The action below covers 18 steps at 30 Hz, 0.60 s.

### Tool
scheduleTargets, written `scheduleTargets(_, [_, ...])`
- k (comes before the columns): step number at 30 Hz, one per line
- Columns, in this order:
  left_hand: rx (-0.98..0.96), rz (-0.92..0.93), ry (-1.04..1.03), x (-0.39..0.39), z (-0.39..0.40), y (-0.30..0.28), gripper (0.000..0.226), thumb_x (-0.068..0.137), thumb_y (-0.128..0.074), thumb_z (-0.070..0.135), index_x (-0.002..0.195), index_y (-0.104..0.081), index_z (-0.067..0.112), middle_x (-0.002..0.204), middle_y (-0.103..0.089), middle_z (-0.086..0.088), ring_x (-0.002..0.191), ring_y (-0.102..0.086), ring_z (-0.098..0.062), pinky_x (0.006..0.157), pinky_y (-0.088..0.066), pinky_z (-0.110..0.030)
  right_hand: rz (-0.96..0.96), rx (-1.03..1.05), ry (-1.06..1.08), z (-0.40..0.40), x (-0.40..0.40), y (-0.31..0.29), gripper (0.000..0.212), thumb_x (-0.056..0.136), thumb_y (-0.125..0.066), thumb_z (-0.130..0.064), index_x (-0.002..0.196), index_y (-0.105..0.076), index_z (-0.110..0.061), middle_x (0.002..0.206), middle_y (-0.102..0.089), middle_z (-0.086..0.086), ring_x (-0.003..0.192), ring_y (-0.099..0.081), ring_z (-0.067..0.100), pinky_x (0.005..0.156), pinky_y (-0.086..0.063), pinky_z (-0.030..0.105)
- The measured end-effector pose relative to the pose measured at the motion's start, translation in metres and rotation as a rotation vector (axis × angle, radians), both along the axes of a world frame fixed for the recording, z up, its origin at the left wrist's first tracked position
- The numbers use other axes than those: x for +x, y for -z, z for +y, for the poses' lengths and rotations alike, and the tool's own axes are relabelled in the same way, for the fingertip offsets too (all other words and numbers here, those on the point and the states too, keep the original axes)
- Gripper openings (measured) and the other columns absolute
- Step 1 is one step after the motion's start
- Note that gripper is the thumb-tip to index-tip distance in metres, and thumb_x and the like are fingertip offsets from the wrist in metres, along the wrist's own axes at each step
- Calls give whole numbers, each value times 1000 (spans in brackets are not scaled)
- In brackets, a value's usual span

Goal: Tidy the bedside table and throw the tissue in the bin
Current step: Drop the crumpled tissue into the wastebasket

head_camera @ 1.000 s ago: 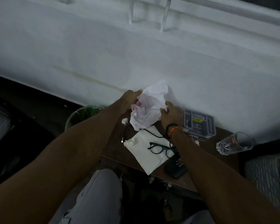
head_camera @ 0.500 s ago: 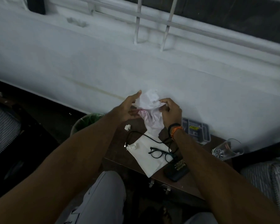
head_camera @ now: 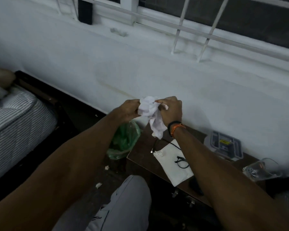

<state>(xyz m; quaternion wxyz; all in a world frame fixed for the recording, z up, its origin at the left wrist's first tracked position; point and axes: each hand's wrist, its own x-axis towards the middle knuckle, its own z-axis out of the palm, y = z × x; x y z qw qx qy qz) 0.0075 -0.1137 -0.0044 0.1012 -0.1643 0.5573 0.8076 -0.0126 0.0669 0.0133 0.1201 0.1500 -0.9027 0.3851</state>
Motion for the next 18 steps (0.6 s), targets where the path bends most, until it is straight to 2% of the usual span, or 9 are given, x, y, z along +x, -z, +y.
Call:
scheduleTargets(2, [-65, -23, -132, 6, -21, 5, 14, 75, -69, -2, 88, -70, -6, 82, -66, -15, 73, -61, -25, 59, -57, -27, -69, 2, 22, -22, 3, 6, 27, 85, -64, -7, 99, -79, -24, 102, -63, 9, 97, -60, 31, 79, -54, 35])
scheduleTargets(3, [-112, -26, -196, 8, -32, 10, 9, 78, -65, -8, 76, -71, -3, 71, -66, -13, 65, -61, -23, 53, -55, -24, -103, 22, -3, -34, 5, 9, 28, 86, -63, -8, 103, -78, -24, 103, -63, 10, 97, -61, 31, 80, -54, 35])
scheduleTargets(4, [-161, -32, -262, 11, -43, 16, 16, 80, -63, -11, 69, -71, -2, 62, -67, -10, 58, -62, -22, 49, -54, -23, -134, 54, -42, -46, 9, 12, 30, 87, -60, -9, 107, -77, -23, 105, -64, 12, 99, -62, 31, 82, -53, 34])
scheduleTargets(5, [-190, -32, -319, 13, -55, 24, 15, 80, -63, -12, 69, -70, -4, 58, -68, -9, 55, -62, -21, 48, -54, -23, -162, 79, -83, -58, 12, 16, 32, 87, -58, -10, 110, -76, -22, 106, -66, 13, 100, -62, 32, 84, -52, 34])
scheduleTargets(8, [-319, 14, -473, 19, -79, 50, 7, 81, -66, -10, 76, -70, -7, 74, -65, -14, 61, -59, -21, 57, -51, -26, -256, 104, -147, -87, 18, 30, 35, 85, -59, -14, 117, -72, -20, 111, -68, 10, 105, -63, 29, 87, -49, 31])
scheduleTargets(10, [-436, 2, -543, 22, -89, 67, 20, 81, -64, -5, 64, -68, 4, 69, -57, -7, 65, -53, -18, 62, -45, -26, -328, 127, -182, -99, 22, 42, 39, 83, -62, -16, 121, -68, -19, 116, -68, 7, 107, -64, 27, 90, -50, 31])
scheduleTargets(12, [-518, -26, -550, 26, -93, 85, 16, 81, -62, -4, 69, -68, 5, 65, -55, -4, 67, -53, -17, 62, -43, -24, -395, 158, -229, -105, 24, 52, 42, 82, -62, -15, 124, -65, -15, 120, -68, 9, 110, -63, 28, 95, -51, 36])
scheduleTargets(15, [-522, -109, -547, 31, -88, 115, 0, 75, -68, 8, 74, -68, 9, 75, -59, -8, 74, -56, -19, 68, -43, -29, -449, 259, -281, -109, 23, 71, 36, 83, -61, -22, 119, -66, -16, 116, -70, 10, 107, -63, 31, 93, -52, 39])
scheduleTargets(18, [-500, -196, -539, 36, -80, 145, 8, 56, -62, 22, 59, -68, 17, 63, -57, 2, 67, -54, -15, 65, -43, -25, -521, 333, -258, -113, 16, 99, 43, 76, -61, -25, 119, -66, -22, 115, -71, 6, 106, -65, 30, 92, -54, 37])
